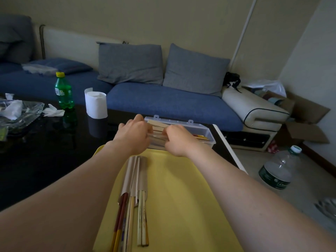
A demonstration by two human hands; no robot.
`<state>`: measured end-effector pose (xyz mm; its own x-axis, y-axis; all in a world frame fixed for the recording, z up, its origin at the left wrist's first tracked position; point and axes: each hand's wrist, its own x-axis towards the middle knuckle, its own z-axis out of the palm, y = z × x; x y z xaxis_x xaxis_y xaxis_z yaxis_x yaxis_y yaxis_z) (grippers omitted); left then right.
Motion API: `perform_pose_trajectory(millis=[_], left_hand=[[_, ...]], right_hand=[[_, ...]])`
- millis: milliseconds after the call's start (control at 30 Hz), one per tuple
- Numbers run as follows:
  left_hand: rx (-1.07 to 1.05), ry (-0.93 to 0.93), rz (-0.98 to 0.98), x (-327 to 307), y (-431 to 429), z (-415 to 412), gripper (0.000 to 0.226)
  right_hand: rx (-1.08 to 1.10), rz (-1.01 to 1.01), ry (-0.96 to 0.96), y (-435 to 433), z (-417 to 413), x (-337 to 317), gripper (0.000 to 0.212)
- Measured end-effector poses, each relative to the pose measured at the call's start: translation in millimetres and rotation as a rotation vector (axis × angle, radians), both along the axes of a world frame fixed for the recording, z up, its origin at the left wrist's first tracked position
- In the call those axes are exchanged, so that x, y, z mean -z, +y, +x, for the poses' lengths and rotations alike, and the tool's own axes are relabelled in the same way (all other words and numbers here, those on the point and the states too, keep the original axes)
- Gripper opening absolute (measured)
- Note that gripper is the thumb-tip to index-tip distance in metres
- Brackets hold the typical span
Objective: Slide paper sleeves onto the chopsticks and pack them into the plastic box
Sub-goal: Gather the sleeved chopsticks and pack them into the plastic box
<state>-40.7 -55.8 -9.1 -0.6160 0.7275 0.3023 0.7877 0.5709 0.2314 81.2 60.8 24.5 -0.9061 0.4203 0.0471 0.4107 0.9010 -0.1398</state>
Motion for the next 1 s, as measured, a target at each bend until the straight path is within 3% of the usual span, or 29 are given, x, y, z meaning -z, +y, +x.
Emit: perform_pose_trajectory(millis=[100,133,200,267,433,600,700,833,933,1000], left_hand=[[0.003,-0.062,-0.015,0,-1,4,0.040],[0.005,-0.086,0.011,0,-2,4,0.039],[0.005,-0.135,0.102,-1,-4,4,0.036],[-0.012,-0.171,0.192,-2,-7,3,0.031],[-0.002,-0.168,0.214,-2,-8,6,0.027],[0.004,-0.136,0.179,-2,-5,11,0.031],[-0.034,-0.078,0.170,-3,-1,14,0.031],[-0.017,-0.078,0.147,-2,5,19,0.029],[-0.029,-0.075,0.159,-2,6,21,0.027],[-0.041,-0.073,0.170,-2,5,19,0.024]], right_hand=[[0.005,0.313,0.116,-19,7,2,0.035],[0.024,0.335,0.174,-28,10,2,0.037],[0.084,0.212,0.179,-46,14,0,0.027],[0.151,-0.004,0.011,-58,13,3,0.026],[0.292,-0.352,-0.429,-80,6,13,0.083],[0.160,-0.231,-0.454,-100,10,10,0.102],[0.181,-0.251,-0.445,-101,6,11,0.086],[0.110,-0.233,-0.491,-92,8,-1,0.029],[0.069,-0.165,-0.545,-83,14,-4,0.031],[0.118,-0.164,-0.530,-68,11,6,0.021]])
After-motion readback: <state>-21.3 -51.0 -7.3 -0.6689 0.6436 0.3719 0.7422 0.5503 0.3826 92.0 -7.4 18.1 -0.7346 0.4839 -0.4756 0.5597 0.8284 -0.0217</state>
